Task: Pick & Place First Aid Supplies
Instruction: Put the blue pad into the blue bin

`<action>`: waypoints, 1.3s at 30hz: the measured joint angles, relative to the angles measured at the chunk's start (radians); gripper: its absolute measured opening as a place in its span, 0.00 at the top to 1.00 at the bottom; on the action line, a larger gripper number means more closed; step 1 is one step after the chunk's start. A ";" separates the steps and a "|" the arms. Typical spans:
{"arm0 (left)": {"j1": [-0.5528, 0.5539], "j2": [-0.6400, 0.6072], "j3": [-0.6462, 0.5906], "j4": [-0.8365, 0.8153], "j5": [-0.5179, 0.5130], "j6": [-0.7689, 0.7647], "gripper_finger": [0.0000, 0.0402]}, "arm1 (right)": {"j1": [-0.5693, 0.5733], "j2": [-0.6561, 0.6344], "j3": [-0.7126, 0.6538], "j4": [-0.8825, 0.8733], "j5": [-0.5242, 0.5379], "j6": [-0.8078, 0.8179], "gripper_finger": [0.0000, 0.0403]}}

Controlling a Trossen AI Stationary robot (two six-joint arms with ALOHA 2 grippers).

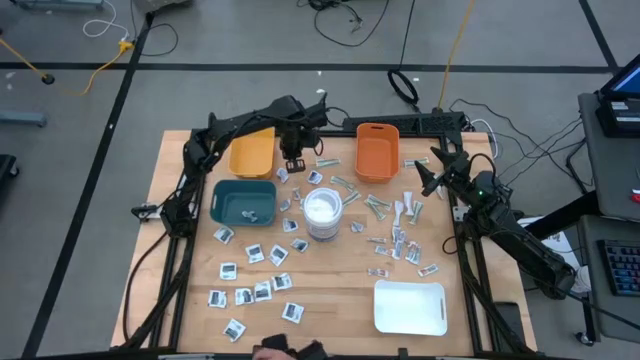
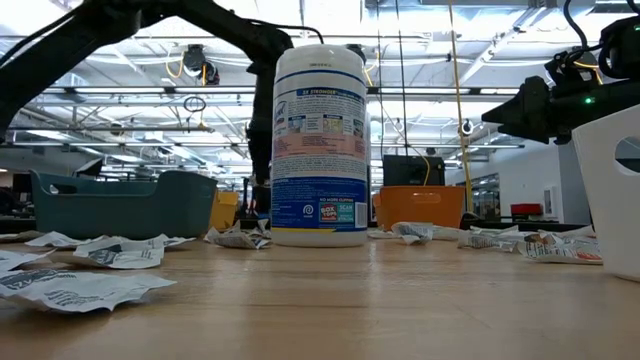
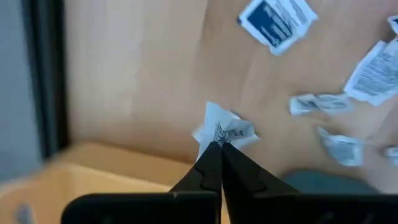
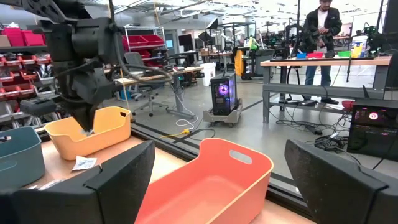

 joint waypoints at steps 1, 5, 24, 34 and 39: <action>-0.001 -0.011 -0.008 -0.017 0.020 -0.033 1.00 | 0.000 0.000 0.000 0.000 0.000 0.000 0.11; -0.028 -0.102 -0.082 0.010 0.037 -0.148 1.00 | 0.000 0.000 0.000 0.000 0.000 0.000 0.11; -0.181 -0.630 -0.726 0.165 0.070 -0.643 1.00 | 0.000 0.000 0.000 0.007 0.000 0.000 0.11; -0.205 -0.711 -0.891 0.211 0.063 -0.706 1.00 | 0.000 0.000 0.000 0.007 0.000 0.000 0.11; -0.205 -0.710 -0.994 0.305 0.063 -0.711 1.00 | 0.000 0.000 0.000 0.007 0.000 0.000 0.11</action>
